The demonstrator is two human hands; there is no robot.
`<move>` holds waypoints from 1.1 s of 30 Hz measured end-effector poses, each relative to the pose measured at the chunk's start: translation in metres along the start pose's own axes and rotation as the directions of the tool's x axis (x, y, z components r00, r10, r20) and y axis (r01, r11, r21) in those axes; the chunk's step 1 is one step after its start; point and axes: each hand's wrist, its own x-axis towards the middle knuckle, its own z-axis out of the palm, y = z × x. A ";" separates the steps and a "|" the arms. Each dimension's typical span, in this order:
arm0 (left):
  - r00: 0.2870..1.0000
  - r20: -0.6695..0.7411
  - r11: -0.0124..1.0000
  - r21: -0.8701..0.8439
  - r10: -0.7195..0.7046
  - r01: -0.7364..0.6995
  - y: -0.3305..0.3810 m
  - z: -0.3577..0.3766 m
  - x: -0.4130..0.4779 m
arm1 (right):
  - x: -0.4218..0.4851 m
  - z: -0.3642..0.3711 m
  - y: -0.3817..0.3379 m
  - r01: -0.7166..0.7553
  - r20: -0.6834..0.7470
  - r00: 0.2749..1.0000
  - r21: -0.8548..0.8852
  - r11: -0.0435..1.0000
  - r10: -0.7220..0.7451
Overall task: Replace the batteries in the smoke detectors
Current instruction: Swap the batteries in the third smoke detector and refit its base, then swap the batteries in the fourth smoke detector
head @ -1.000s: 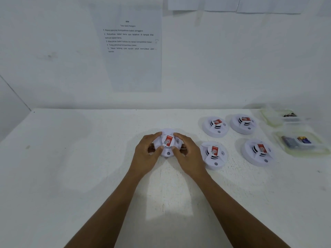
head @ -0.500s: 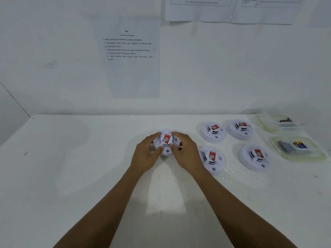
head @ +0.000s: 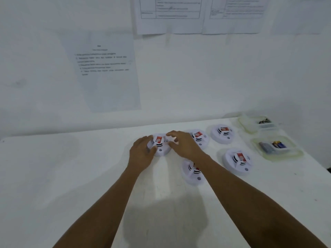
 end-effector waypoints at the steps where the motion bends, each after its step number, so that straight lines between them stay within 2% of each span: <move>1: 0.999 -0.032 1.000 0.007 0.004 -0.004 0.004 0.000 0.001 | -0.003 -0.008 0.006 0.026 -0.025 0.999 -0.018 1.000 -0.026; 5: 0.987 -0.105 0.992 -0.005 0.122 -0.123 0.038 0.006 0.008 | -0.014 -0.049 0.037 0.016 -0.103 0.995 -0.029 0.999 -0.019; 7: 0.975 -0.063 0.977 0.000 0.214 -0.215 0.062 0.017 0.016 | -0.019 -0.072 0.053 -0.007 -0.141 0.990 -0.026 1.000 0.003; 9: 0.969 0.025 0.969 -0.007 0.246 -0.246 0.084 0.033 0.029 | -0.026 -0.094 0.068 0.009 -0.160 0.987 -0.034 0.999 -0.014; 13: 0.957 0.237 0.986 -0.017 0.166 -0.166 0.119 0.073 0.051 | -0.037 -0.125 0.097 0.024 -0.132 0.991 -0.045 0.999 -0.029; 16: 0.948 0.308 0.997 -0.011 0.082 -0.083 0.131 0.093 0.056 | -0.042 -0.140 0.116 0.030 -0.102 0.994 -0.040 0.999 -0.034; 26: 0.965 0.262 0.993 0.105 0.032 -0.062 0.138 0.087 0.042 | -0.036 -0.145 0.136 0.200 0.083 0.977 -0.038 0.979 -0.197; 30: 0.993 0.114 0.996 -0.092 -0.010 0.020 0.158 0.071 0.035 | -0.032 -0.143 0.124 0.366 0.115 0.927 -0.073 0.928 -0.357; 33: 0.993 0.114 0.975 -0.220 -0.016 0.040 0.172 0.059 0.030 | -0.030 -0.147 0.110 0.428 0.004 0.903 -0.103 0.898 -0.430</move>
